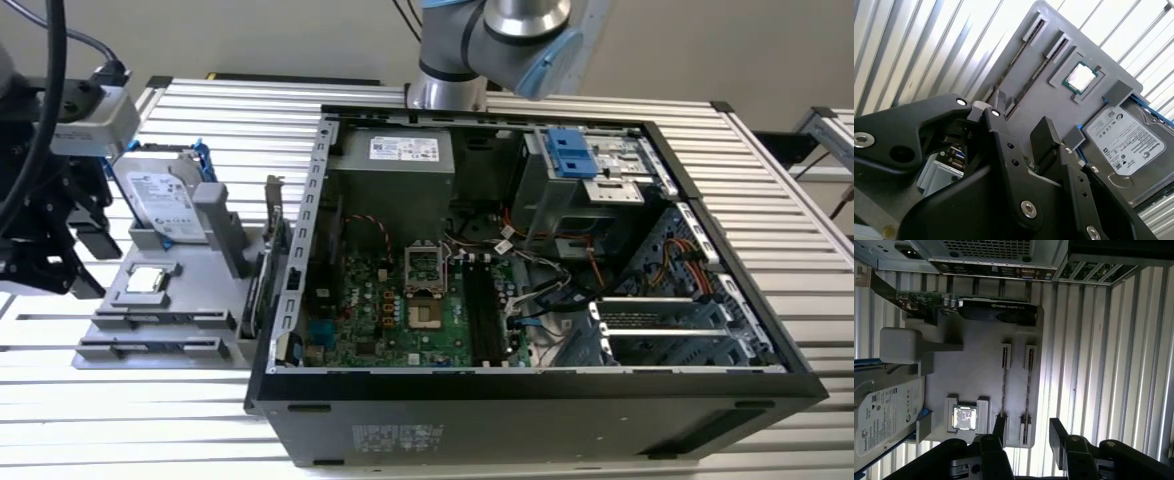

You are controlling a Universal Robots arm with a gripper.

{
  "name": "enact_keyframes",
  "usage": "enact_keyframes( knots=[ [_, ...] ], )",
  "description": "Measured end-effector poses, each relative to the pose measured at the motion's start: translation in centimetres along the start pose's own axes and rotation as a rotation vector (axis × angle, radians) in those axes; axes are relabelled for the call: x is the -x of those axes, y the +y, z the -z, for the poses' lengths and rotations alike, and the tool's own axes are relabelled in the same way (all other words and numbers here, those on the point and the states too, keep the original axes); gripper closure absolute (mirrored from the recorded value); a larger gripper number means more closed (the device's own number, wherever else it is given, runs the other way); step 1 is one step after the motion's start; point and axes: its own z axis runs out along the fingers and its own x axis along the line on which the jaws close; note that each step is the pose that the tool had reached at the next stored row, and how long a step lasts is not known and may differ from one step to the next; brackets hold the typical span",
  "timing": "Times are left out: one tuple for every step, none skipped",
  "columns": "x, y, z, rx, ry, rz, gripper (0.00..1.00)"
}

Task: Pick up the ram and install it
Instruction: 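Pick up the ram and move it above insertion slot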

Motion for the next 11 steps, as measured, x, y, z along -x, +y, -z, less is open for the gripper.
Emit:
enact_keyframes(
  knots=[
    [0.0,0.0,-0.08,0.0,0.0,0.0,0.0],
    [0.0,-0.01,-0.17,0.0,0.0,0.0,0.0],
    [-0.01,-0.01,-0.25,0.0,0.0,0.0,0.0],
    [-0.01,-0.01,-0.33,0.0,0.0,0.0,0.0],
    [0.0,-0.01,-0.42,0.0,0.0,0.0,0.0],
    [0.0,-0.01,-0.5,0.0,0.0,0.0,0.0],
    [0.0,-0.01,-0.59,0.0,0.0001,0.0,0.0],
    [0.0,-0.01,-0.68,0.0001,0.0001,0.0,0.0],
    [0.0,-0.01,-0.76,0.0,0.0,0.0,0.0],
    [0.0,-0.01,-0.85,0.0,0.0001,0.0,0.0],
    [0.0,0.0,-0.94,0.0,0.0,0.0,0.0]
  ],
)
